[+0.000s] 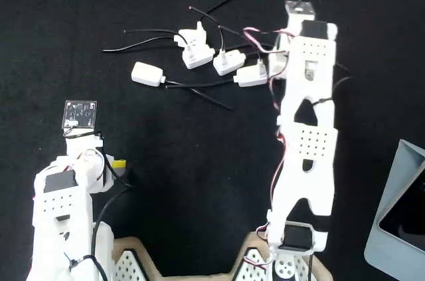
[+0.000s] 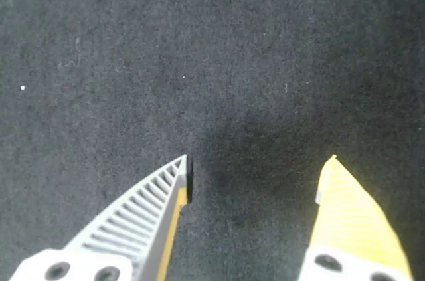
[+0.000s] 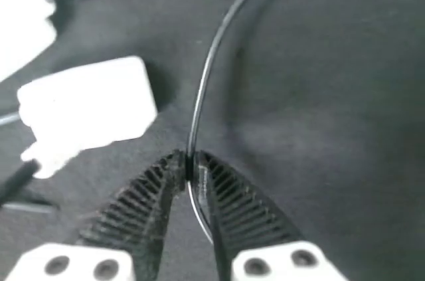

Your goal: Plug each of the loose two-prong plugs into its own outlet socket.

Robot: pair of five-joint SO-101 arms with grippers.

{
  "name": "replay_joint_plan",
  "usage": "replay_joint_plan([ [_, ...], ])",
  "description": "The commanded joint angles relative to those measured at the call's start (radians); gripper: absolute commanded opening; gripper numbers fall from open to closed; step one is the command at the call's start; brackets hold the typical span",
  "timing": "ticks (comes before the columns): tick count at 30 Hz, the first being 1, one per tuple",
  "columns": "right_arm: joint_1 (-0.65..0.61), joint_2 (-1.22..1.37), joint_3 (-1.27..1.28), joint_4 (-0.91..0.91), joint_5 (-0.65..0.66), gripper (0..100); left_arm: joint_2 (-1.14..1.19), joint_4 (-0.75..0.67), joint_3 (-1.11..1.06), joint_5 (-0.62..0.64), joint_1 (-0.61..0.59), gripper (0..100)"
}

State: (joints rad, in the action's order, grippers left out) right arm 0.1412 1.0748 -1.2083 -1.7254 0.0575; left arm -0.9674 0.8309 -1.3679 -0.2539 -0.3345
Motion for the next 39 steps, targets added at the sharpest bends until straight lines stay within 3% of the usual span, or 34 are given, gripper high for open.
replay_joint_plan([
  [1, 0.034, -0.082, -0.039, -0.041, 0.011, 1.1, -0.018, -0.012, 0.002, 0.006, -0.01, 31],
  [15, 0.008, -0.782, 0.513, -0.041, 0.055, 1.1, -0.018, -0.017, 0.002, 0.006, -0.01, 31],
  [28, -0.258, -1.554, 1.158, -0.035, 0.054, 1.1, -0.018, -0.014, 0.002, 0.006, -0.01, 31],
  [35, -0.348, -1.627, 1.32, -0.012, 0.061, 1.6, -0.018, -0.014, 0.002, 0.006, -0.01, 31],
  [39, -0.33, -1.555, 1.38, -0.014, 0.292, 8.2, -0.018, -0.014, 0.002, 0.006, -0.01, 31],
])
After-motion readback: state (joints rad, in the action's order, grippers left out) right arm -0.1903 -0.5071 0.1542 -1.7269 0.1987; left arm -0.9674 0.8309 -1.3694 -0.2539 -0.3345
